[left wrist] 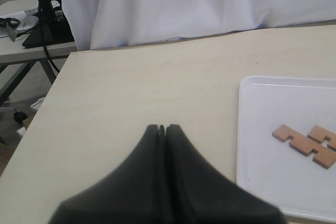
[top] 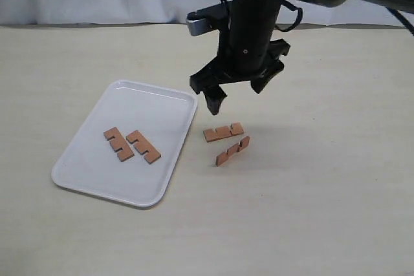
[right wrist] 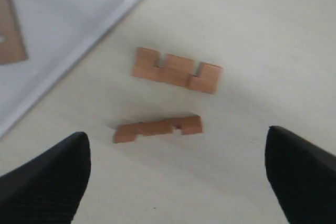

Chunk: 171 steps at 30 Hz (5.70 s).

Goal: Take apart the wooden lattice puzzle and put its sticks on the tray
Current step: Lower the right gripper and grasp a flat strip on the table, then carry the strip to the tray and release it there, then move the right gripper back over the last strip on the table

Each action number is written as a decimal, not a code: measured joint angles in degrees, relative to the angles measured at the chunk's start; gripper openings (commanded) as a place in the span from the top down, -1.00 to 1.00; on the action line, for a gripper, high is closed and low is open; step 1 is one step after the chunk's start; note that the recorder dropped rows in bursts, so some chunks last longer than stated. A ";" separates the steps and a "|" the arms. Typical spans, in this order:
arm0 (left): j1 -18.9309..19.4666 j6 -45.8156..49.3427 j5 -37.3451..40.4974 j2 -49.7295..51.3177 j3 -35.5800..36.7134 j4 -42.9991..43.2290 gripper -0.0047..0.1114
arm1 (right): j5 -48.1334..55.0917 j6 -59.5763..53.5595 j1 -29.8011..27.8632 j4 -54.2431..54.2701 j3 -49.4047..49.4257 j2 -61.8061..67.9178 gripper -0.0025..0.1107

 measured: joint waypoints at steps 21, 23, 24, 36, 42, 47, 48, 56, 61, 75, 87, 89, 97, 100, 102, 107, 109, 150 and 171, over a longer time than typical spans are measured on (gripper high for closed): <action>0.00 0.00 0.00 0.00 0.00 0.00 0.92 | -23.19 -2.85 -0.12 4.35 20.86 -0.12 -0.54; 0.00 0.00 0.00 0.00 0.00 0.00 0.92 | -23.65 -2.85 -0.12 4.35 20.86 -0.12 -0.54; 0.00 0.00 0.00 0.00 0.00 0.00 0.92 | -23.75 -2.85 -0.12 4.35 20.86 -0.12 -0.54; 0.00 0.00 0.00 0.00 0.00 0.00 0.92 | -25.60 -3.25 -0.12 4.35 22.86 -0.12 -0.54; 0.00 0.00 0.00 0.00 0.00 0.00 0.92 | -26.50 -3.25 -0.12 4.35 23.29 -0.12 -0.53; 0.00 0.00 0.00 0.00 0.00 0.00 0.92 | -26.98 -3.25 -0.12 4.35 23.29 -0.12 -0.53; 0.00 0.00 0.00 0.00 0.00 0.00 0.92 | -27.08 -3.25 -0.12 4.35 23.31 -0.12 -0.53; 0.00 0.00 0.00 0.00 0.00 0.00 0.92 | -30.34 -3.39 -0.12 4.35 25.06 -0.12 -0.53; 0.00 0.00 0.00 0.00 0.00 0.00 0.92 | -30.56 -3.39 -0.12 3.83 25.62 -0.12 -0.53; 0.00 0.00 0.00 0.00 0.00 0.00 0.92 | -31.69 -3.39 -0.12 3.06 27.48 -0.12 0.50; 0.00 0.00 0.00 0.00 0.00 0.00 0.92 | -31.32 -3.39 -0.12 3.06 27.48 -0.52 0.87; 0.00 0.00 0.00 0.00 0.00 0.00 0.92 | -31.28 -3.39 -0.12 3.17 27.48 -1.77 0.87; 0.00 0.00 0.00 0.00 0.00 0.00 0.92 | -35.16 -19.01 -0.12 24.53 27.48 -3.90 0.87; 0.00 0.00 0.00 0.00 0.00 0.00 0.92 | -38.91 -29.32 -0.12 38.18 27.48 -3.90 0.87; 0.00 0.00 0.00 0.00 0.00 0.00 0.92 | -42.07 -34.96 -0.12 48.68 27.48 -3.90 0.87; 0.00 0.00 0.00 0.00 0.00 0.00 0.92 | -46.90 -47.24 -0.12 64.40 27.48 -3.90 0.87; 0.00 0.00 0.00 0.00 0.00 0.00 0.92 | -47.04 -53.33 -0.12 69.41 27.48 -3.90 0.87; 0.00 0.00 0.00 0.00 0.00 0.00 0.92 | -30.85 -76.28 -0.12 93.49 25.22 4.94 -0.94; 0.00 0.00 0.00 0.00 0.00 0.00 0.92 | -19.85 -70.87 -0.12 56.45 22.97 -5.85 -0.94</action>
